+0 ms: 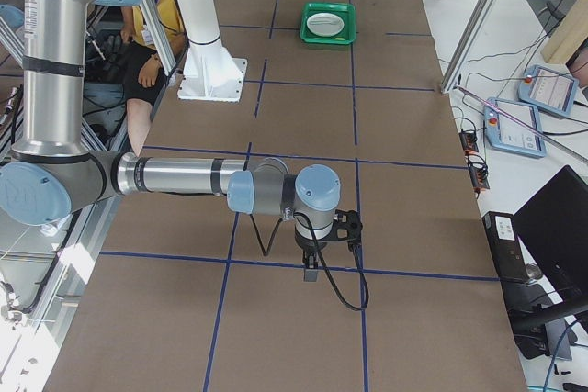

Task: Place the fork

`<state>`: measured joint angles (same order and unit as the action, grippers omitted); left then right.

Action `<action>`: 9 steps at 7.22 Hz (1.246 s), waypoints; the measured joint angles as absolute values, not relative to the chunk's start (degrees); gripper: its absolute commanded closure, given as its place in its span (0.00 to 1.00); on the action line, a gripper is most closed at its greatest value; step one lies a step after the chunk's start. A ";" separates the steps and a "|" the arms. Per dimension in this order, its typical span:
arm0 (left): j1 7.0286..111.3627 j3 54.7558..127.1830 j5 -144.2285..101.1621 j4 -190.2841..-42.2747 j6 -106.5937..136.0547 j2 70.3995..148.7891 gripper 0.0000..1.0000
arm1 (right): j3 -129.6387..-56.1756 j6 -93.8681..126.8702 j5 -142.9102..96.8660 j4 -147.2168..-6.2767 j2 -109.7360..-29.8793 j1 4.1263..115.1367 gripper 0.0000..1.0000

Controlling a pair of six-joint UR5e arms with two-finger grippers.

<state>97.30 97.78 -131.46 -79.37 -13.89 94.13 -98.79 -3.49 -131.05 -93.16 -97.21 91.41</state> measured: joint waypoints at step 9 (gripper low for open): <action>87.50 97.82 -137.87 -87.30 -0.26 92.58 0.00 | -98.79 -3.49 -131.05 -93.16 -97.21 91.41 0.00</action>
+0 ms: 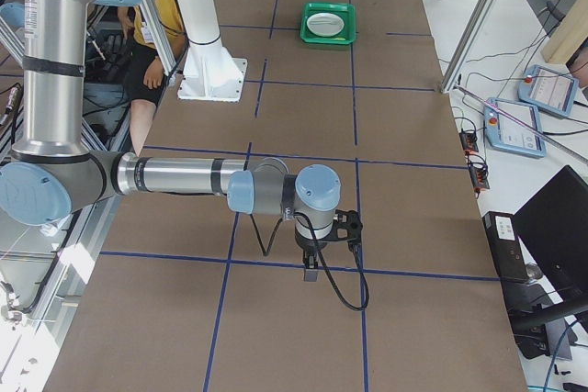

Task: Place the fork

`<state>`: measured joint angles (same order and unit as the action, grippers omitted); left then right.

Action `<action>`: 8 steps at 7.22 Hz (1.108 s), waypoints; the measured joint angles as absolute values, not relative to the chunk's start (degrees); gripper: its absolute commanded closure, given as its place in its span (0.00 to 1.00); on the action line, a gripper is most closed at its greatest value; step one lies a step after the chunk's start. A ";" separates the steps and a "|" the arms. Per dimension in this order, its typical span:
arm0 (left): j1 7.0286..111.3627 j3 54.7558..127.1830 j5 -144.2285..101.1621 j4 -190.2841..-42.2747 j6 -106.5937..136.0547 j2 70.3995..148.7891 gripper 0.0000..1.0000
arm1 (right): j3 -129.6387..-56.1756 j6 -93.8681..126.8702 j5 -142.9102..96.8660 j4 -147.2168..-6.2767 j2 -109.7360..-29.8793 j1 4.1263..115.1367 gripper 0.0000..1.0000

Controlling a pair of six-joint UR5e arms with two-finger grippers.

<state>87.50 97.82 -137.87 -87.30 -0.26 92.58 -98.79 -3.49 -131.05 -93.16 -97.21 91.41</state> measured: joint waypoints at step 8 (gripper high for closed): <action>55.42 96.73 -131.38 -104.04 46.31 100.11 0.03 | -98.79 -3.48 -131.04 -93.16 -97.21 91.41 0.00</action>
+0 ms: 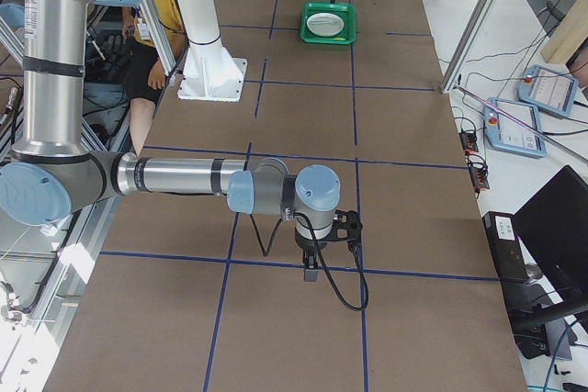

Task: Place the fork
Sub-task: 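Move the left gripper over the white plate and lower onto the white fork, then close the left gripper on the white fork and lift it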

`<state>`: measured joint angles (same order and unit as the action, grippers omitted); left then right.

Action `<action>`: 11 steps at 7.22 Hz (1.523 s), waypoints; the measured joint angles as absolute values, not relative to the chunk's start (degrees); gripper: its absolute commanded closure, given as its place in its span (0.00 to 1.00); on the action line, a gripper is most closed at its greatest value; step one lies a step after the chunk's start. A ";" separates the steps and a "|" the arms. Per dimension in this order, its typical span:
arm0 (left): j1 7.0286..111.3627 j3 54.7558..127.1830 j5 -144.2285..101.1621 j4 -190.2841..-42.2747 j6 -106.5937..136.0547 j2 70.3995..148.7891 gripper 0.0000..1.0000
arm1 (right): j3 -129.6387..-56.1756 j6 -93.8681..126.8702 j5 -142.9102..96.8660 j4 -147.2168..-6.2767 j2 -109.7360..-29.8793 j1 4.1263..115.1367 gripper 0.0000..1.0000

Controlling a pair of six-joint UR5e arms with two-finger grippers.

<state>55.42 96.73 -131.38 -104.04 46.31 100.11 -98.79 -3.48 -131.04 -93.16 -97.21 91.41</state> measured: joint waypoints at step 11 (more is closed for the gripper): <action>49.66 89.39 -130.78 -107.75 47.04 103.07 1.00 | -98.82 -3.51 -131.04 -93.16 -97.21 91.41 0.00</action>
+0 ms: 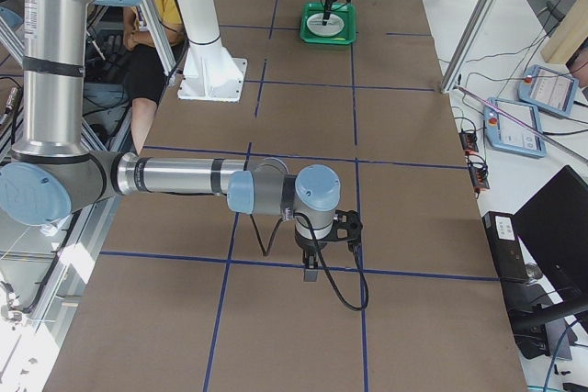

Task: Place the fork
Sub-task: 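Close the left gripper on the white fork and lift it, then carry the fork off the plate and lower it onto the tray beside the plate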

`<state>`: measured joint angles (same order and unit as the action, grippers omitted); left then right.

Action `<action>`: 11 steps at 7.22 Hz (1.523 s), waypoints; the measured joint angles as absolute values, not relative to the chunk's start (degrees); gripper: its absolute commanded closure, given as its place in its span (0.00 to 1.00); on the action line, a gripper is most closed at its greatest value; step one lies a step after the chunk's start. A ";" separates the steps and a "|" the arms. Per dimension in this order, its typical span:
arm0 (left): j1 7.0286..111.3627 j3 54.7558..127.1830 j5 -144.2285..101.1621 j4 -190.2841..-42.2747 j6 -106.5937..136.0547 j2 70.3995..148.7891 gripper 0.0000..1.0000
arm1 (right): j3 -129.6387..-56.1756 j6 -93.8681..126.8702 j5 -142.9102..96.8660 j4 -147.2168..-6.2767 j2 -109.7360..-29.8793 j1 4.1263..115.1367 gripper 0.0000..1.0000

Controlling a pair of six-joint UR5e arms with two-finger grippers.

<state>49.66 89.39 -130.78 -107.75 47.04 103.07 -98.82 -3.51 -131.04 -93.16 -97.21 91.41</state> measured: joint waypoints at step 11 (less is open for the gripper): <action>56.17 90.79 -131.02 -108.01 39.25 97.95 1.00 | -98.79 -3.47 -131.05 -93.16 -97.21 91.41 0.00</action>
